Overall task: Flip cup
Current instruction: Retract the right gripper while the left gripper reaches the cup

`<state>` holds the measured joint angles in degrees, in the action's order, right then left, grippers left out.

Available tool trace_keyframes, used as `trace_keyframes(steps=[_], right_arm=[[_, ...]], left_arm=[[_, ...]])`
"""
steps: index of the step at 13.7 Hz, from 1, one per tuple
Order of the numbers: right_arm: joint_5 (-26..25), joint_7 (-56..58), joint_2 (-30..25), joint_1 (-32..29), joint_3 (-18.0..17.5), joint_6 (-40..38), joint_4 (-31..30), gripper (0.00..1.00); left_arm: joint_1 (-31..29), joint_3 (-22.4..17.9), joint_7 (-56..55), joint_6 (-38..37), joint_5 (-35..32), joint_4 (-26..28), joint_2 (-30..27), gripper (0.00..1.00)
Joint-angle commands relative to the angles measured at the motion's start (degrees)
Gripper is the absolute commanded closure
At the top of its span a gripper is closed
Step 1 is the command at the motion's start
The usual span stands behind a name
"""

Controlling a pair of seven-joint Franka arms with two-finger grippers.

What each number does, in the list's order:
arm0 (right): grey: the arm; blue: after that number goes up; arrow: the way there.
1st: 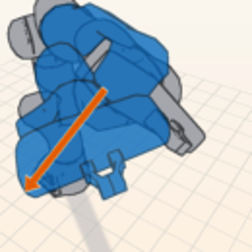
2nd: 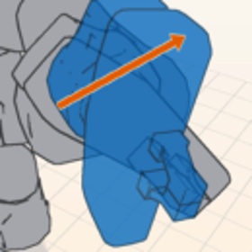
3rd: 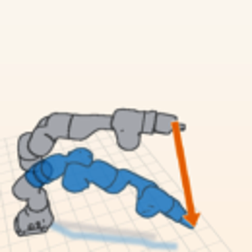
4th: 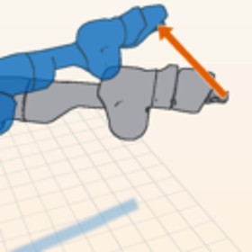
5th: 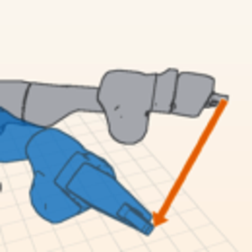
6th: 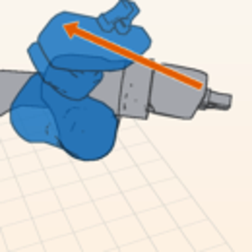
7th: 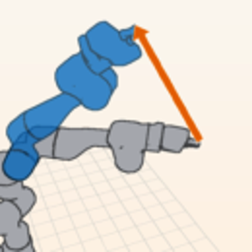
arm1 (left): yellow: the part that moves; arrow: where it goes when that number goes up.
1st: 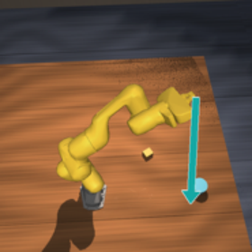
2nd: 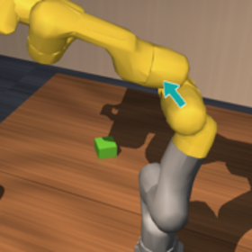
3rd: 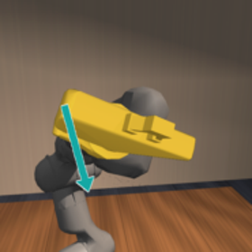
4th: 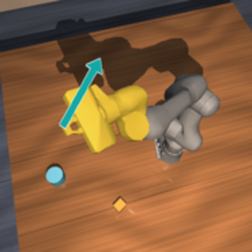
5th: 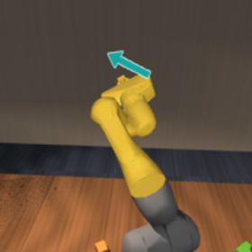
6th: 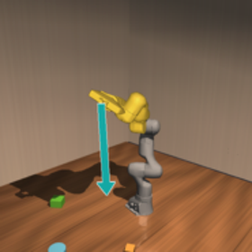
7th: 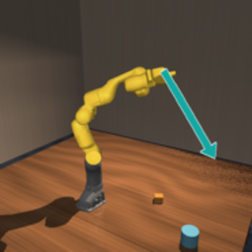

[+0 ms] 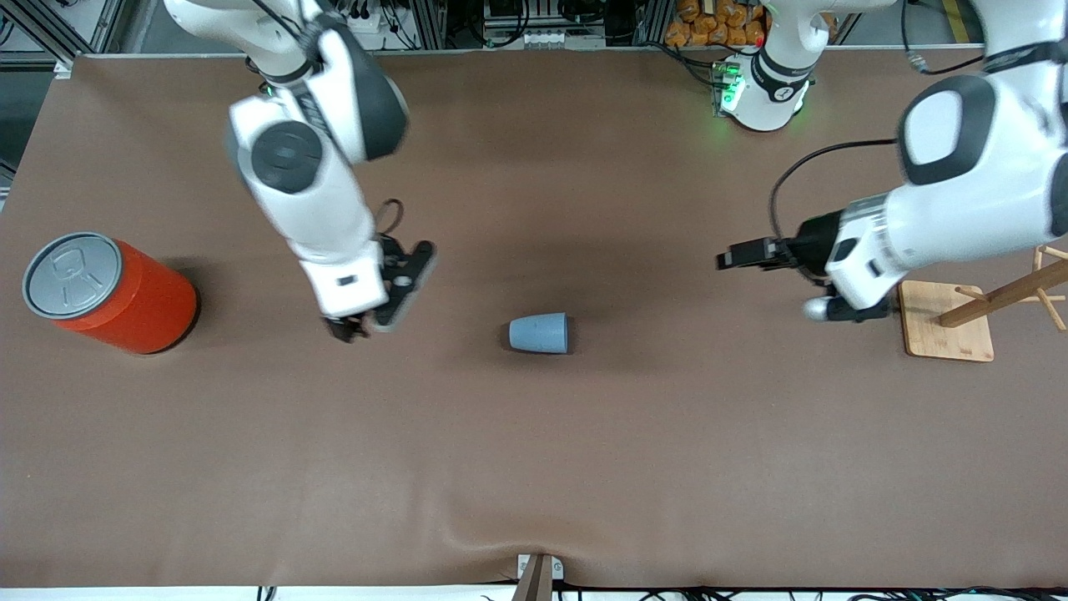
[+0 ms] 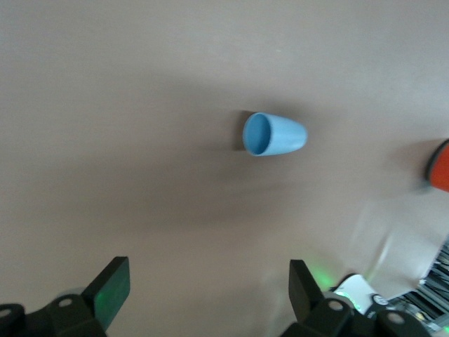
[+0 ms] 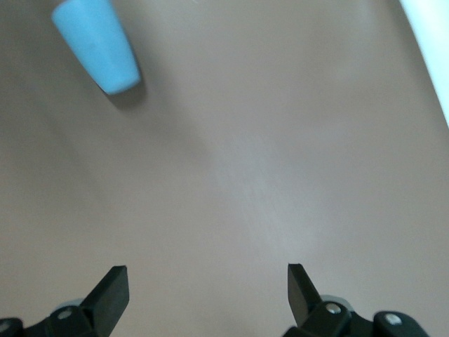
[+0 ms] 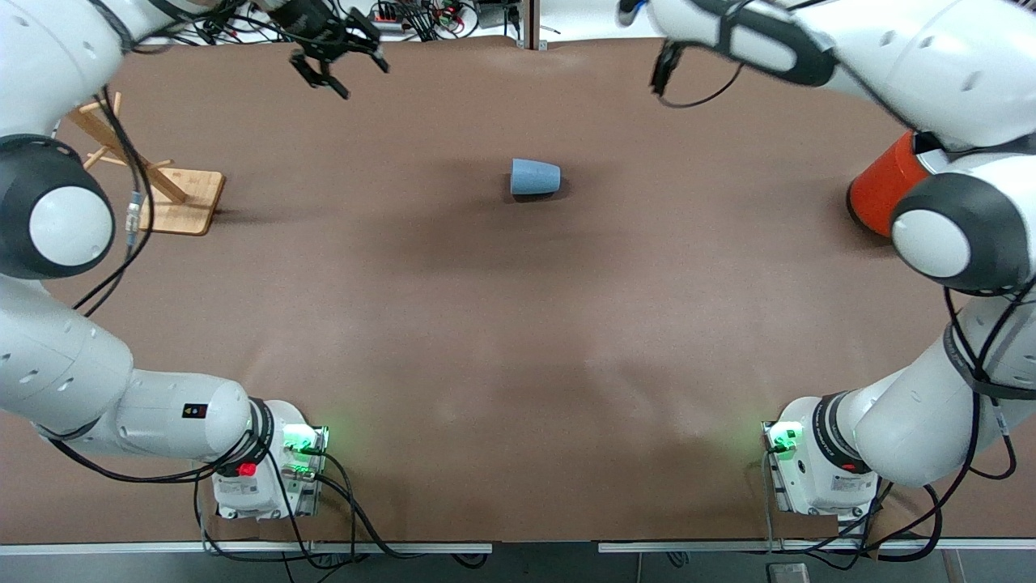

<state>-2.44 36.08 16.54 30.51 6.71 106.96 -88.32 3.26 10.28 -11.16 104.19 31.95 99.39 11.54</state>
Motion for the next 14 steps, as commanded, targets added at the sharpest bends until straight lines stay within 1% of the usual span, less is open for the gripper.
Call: trace_keyframes(steps=[1, 3, 4, 5, 6, 7, 10, 12, 14], right_arm=[[-0.20, -1.18, -5.71, -5.79, -0.38, -2.54, -2.46, 0.00], [-0.11, -1.36, -8.88, -9.66, -0.20, -5.51, -2.65, 0.00], [-0.11, -1.71, -10.11, -10.98, -0.12, -6.66, -2.65, 0.00], [-0.11, -3.71, -11.08, -12.74, 0.06, -7.98, -2.65, 0.00], [0.33, -6.52, -12.22, -14.50, -0.03, -8.77, -2.99, 0.00], [0.76, -8.81, -13.10, -15.91, 0.06, -9.74, -3.00, 0.00], [0.68, -11.64, -14.86, -20.65, -0.38, -11.93, -2.56, 0.00], [0.68, -12.08, -15.48, -23.38, -0.12, -15.96, -2.03, 0.00], [0.68, -16.88, -15.92, -24.53, -0.03, -19.40, -1.50, 0.00]], left_arm=[[-0.19, 3.68, 1.05, 6.36, 3.72, -0.34, 5.75, 0.00], [-0.28, 6.76, 3.94, 12.15, 8.02, 1.06, 8.49, 0.00], [-0.28, 7.64, 7.96, 15.75, 11.00, 2.72, 9.63, 0.00], [-0.36, 8.43, 13.13, 18.66, 15.73, 4.48, 11.38, 0.00], [-0.36, 8.53, 18.93, 19.82, 21.87, 5.28, 13.23, 0.00], [-0.36, 8.53, 24.29, 19.83, 26.54, 5.64, 14.99, 0.00], [-0.10, 8.53, 32.49, 20.09, 33.42, 6.17, 20.00, 0.00], [1.56, 8.53, 38.21, 20.88, 38.95, 6.08, 23.16, 0.00], [2.97, 8.53, 41.74, 21.75, 41.78, 5.38, 24.58, 0.00]])
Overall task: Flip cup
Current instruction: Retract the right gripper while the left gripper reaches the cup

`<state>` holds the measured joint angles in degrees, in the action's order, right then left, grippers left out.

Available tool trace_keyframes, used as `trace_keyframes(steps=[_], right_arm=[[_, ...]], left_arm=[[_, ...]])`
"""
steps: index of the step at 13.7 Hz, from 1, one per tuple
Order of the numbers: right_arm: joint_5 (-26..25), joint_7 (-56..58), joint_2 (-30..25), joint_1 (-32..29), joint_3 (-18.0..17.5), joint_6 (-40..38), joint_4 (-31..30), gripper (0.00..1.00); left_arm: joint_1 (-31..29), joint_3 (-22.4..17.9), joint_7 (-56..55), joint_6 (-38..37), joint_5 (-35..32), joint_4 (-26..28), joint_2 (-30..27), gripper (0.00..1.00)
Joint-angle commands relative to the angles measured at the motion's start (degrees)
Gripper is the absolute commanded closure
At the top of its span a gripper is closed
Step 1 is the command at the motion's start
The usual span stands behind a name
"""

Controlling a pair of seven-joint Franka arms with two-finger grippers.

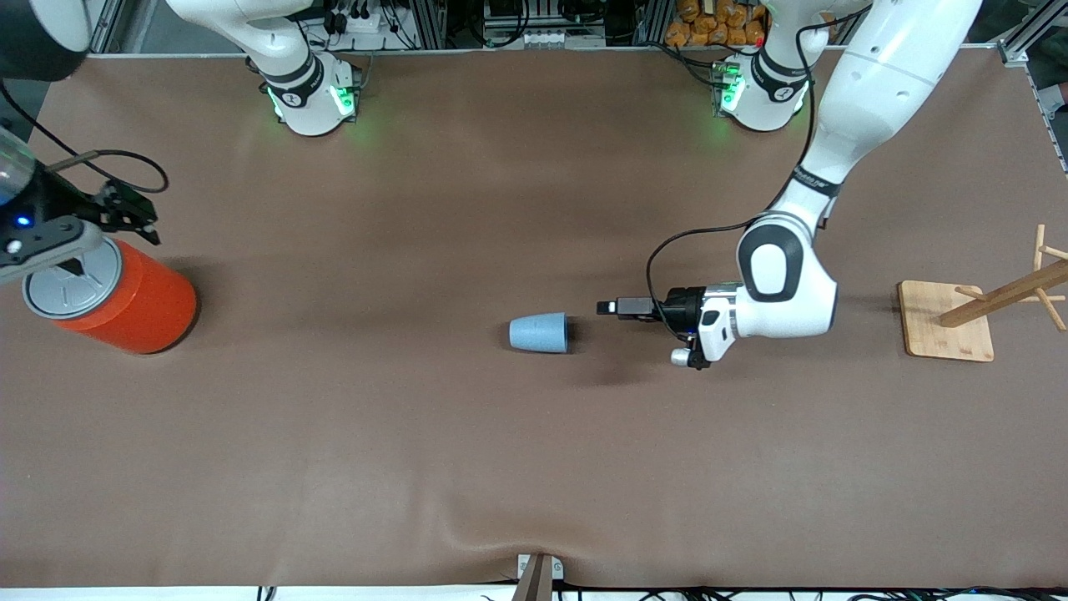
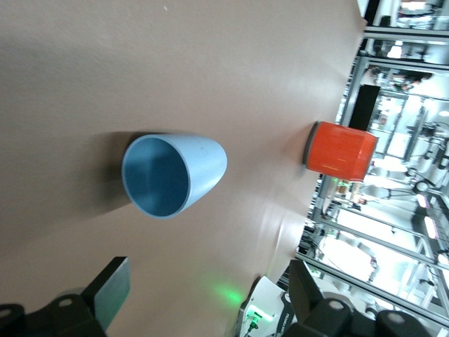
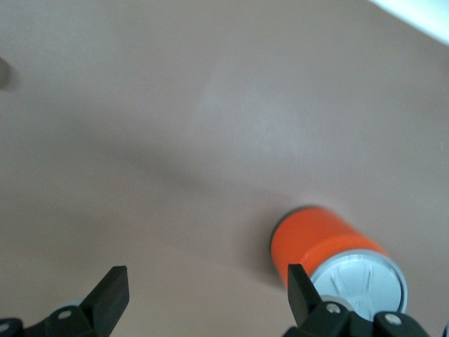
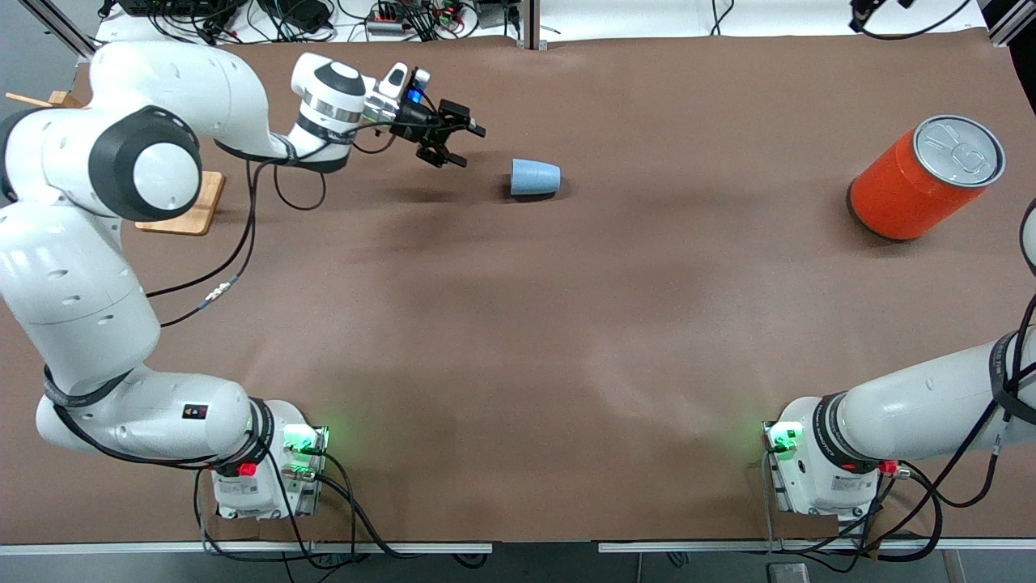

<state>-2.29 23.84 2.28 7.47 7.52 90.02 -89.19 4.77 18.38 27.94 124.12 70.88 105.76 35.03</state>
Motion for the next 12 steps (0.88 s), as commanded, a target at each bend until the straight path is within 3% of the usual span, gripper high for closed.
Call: trace_keyframes(steps=[1, 5, 12], right_arm=[[0.53, -7.72, -2.18, -1.93, -1.02, -4.83, 0.33, 0.00], [1.41, -16.43, -2.89, -3.25, -1.80, -9.06, 1.48, 0.00], [1.50, -24.34, -2.54, -10.37, -7.78, -9.33, 2.44, 0.00]], left_arm=[[1.82, 0.43, 2.74, 2.35, 2.95, -1.43, 1.62, 0.00], [4.28, 0.43, 7.12, 5.26, 8.29, -2.83, 4.69, 0.00], [7.53, 0.08, 7.22, 6.39, 11.03, -8.02, 10.67, 0.00]])
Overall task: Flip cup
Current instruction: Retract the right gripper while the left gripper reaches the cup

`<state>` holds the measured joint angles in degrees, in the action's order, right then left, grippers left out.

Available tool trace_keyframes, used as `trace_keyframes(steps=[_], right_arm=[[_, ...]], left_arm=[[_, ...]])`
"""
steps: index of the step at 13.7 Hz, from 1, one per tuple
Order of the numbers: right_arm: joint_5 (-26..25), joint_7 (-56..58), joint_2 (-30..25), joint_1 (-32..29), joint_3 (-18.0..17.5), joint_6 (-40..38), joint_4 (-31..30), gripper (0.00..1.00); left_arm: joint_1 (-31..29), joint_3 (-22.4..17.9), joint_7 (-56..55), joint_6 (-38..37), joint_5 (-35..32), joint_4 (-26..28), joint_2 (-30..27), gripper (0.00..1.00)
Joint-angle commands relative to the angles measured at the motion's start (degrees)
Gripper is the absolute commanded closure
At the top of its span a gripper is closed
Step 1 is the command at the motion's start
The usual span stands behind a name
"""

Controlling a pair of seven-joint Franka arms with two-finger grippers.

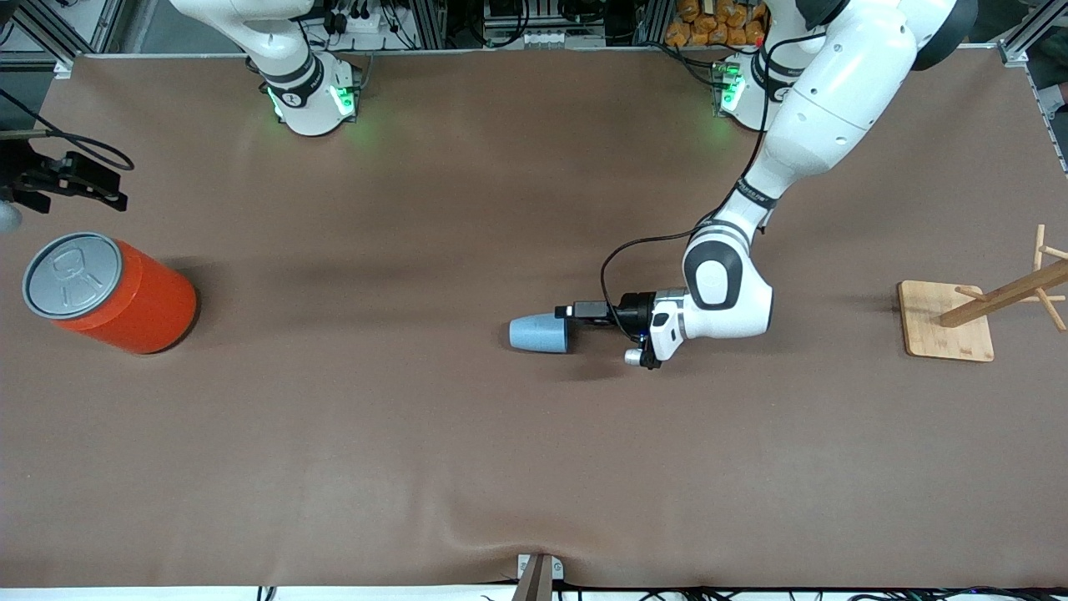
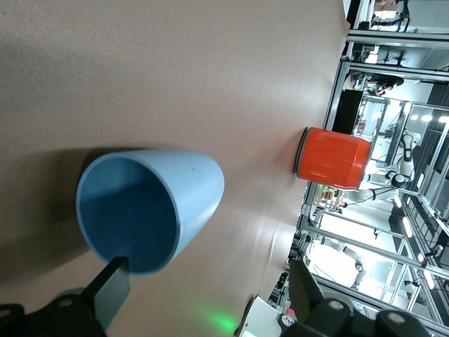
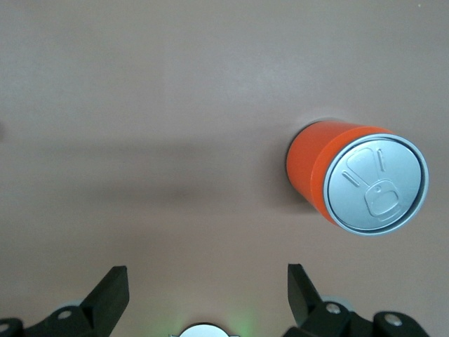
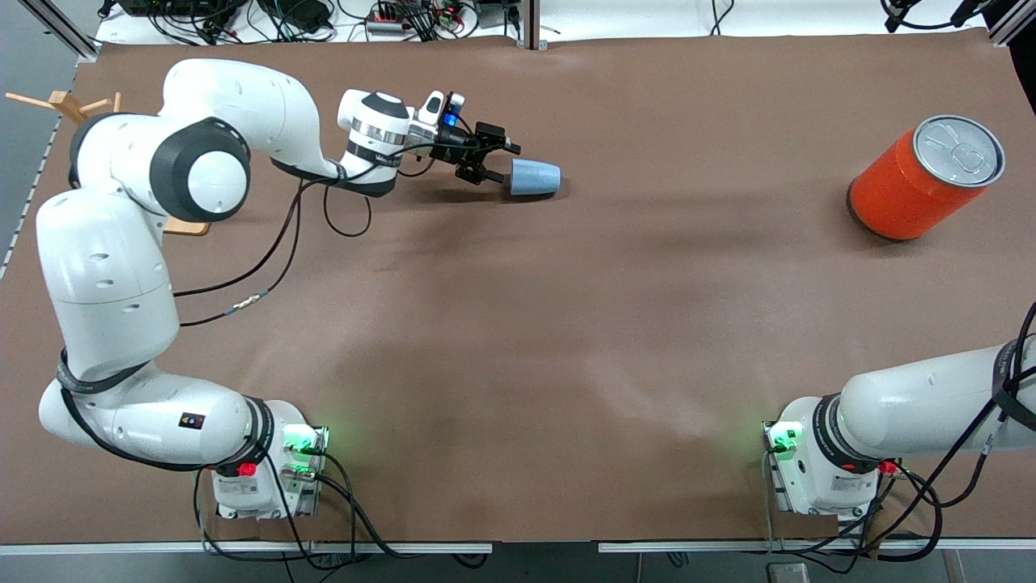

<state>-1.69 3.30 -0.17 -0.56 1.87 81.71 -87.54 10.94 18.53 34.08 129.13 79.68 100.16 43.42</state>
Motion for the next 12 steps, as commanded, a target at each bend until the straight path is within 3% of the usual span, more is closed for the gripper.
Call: trace_keyframes(steps=[1, 4, 5, 8, 10, 12], right_arm=[[0.90, -6.70, 0.00, -1.99, -1.96, -2.07, 0.79, 0.00], [0.90, -7.43, 0.00, -1.46, -1.34, -2.61, 0.79, 0.00], [0.90, -7.43, 0.00, -1.03, -1.25, -3.31, 0.79, 0.00], [0.99, -7.43, -0.27, 0.03, -1.25, -3.23, 0.79, 0.00], [1.78, -7.17, -0.18, 2.57, 1.28, -2.44, 0.79, 0.00], [3.10, -6.12, 0.00, 2.41, 1.83, -2.96, 0.88, 0.00]], left_arm=[[1.80, -0.42, 1.08, 1.56, 2.14, -2.77, 3.24, 0.00], [2.94, -0.42, 1.08, 2.18, 2.23, -6.37, 5.97, 0.00], [3.04, -0.42, 1.08, 3.40, 2.14, -6.81, 6.06, 0.06], [2.95, -0.42, 0.99, 3.67, 2.32, -6.90, 5.98, 0.53], [2.95, -0.42, 0.99, 3.67, 2.41, -6.90, 5.89, 0.83], [2.86, -0.42, 1.25, 3.67, 2.50, -6.90, 5.89, 1.00]])
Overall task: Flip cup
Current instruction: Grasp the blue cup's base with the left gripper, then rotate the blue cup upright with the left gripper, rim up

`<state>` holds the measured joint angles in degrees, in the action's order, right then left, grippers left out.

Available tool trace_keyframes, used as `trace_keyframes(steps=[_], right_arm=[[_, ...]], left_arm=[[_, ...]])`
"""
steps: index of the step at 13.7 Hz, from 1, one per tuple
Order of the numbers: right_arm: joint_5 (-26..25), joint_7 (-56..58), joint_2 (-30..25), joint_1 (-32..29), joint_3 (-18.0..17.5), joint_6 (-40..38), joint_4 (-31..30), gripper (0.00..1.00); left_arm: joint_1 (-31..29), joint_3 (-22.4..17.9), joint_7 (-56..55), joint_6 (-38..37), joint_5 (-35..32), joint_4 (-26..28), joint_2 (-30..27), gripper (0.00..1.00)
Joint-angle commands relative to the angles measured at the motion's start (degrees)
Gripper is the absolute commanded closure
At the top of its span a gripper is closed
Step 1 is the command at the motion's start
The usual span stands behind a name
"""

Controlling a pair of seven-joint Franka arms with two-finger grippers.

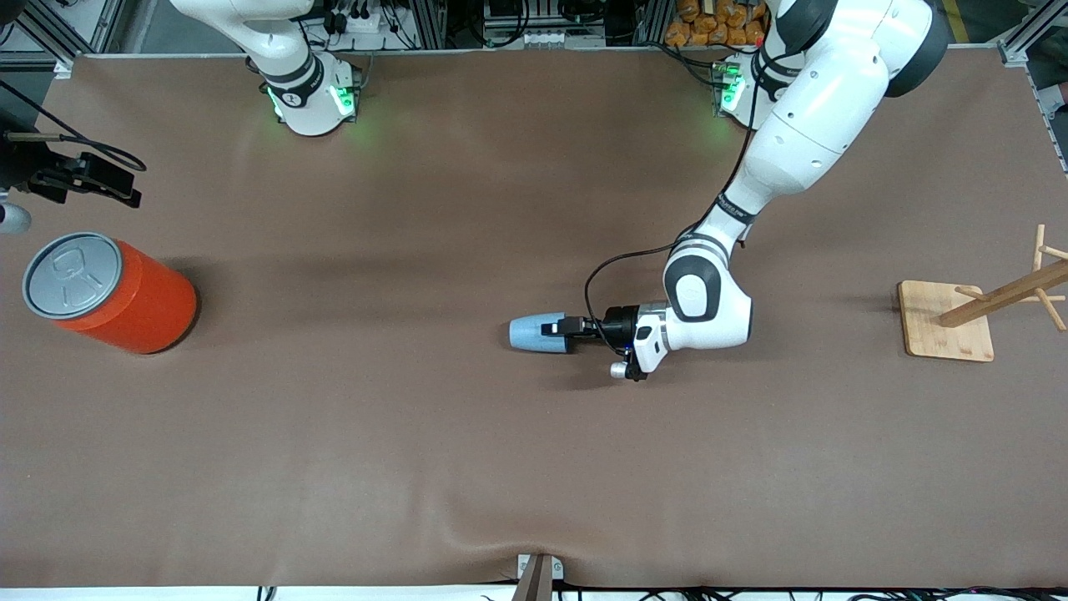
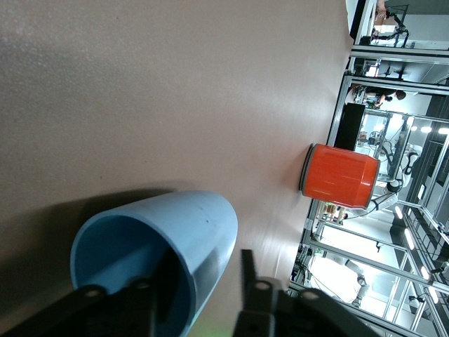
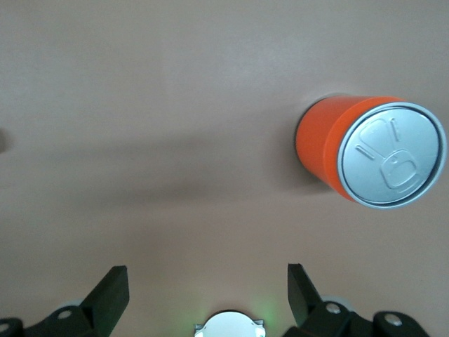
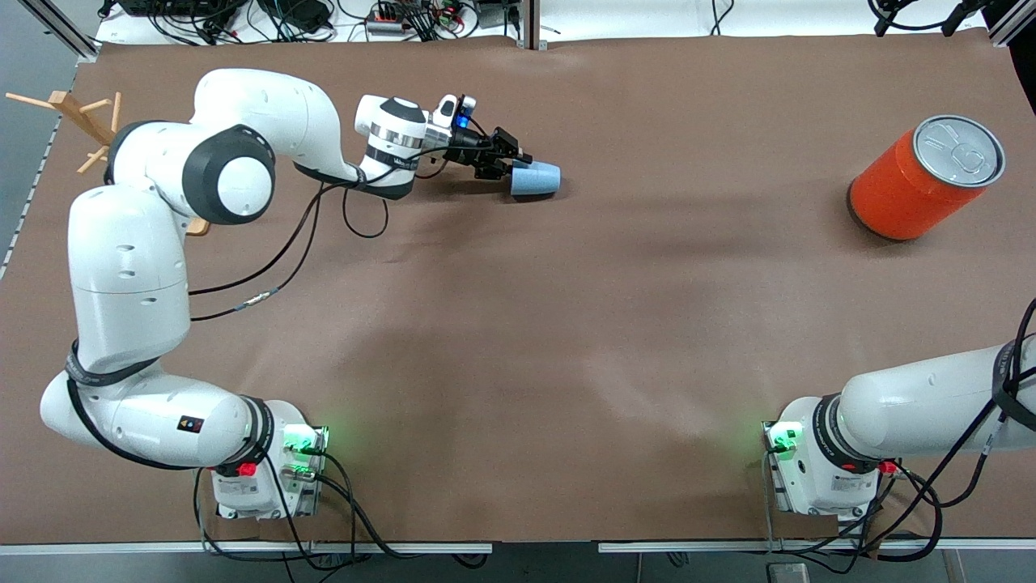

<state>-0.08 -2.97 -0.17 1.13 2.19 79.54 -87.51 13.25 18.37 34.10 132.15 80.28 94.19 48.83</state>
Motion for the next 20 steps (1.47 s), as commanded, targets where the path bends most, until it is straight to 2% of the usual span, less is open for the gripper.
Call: trace_keyframes(steps=[1, 6, 10, 12, 15, 16, 18, 20], right_arm=[[1.57, 0.85, -0.01, 0.71, 1.50, -0.88, 1.29, 0.00], [1.31, 1.12, -0.01, 0.71, 1.59, -1.49, 3.23, 0.00], [1.48, 1.21, 0.60, 0.71, 1.59, -0.62, 3.23, 0.00], [0.96, 0.86, 1.31, 0.63, 1.68, 3.41, 3.23, 0.00], [1.66, 1.03, 1.31, -1.31, 1.85, 2.90, 2.96, 0.00], [1.49, 1.12, 1.31, -1.05, 1.77, 3.16, 2.96, 0.00], [1.31, 1.12, 1.40, -0.87, 1.68, 3.95, 2.96, 0.00], [1.40, 1.12, 1.49, -0.78, 1.59, 4.04, 2.88, 0.00]], left_arm=[[0.20, -0.27, 1.15, 0.66, 1.90, -0.94, 0.30, 1.00], [-0.32, -0.18, -1.66, 0.39, 1.81, -0.94, -0.31, 1.00], [-0.24, 0.00, -13.05, 0.22, -0.38, -2.25, -4.61, 1.00], [0.20, 0.17, -23.93, 0.22, -7.99, -3.57, -7.77, 1.00], [-0.58, -0.27, -32.59, 0.22, -15.65, -2.26, -12.96, 1.00], [-1.37, -0.44, -35.13, 0.22, -20.99, -1.22, -15.24, 1.00], [-2.95, -1.23, -40.92, 0.22, -37.13, 0.11, -17.71, 1.00], [-5.85, -1.15, -44.89, 0.13, -50.25, 2.65, -21.13, 1.00]])
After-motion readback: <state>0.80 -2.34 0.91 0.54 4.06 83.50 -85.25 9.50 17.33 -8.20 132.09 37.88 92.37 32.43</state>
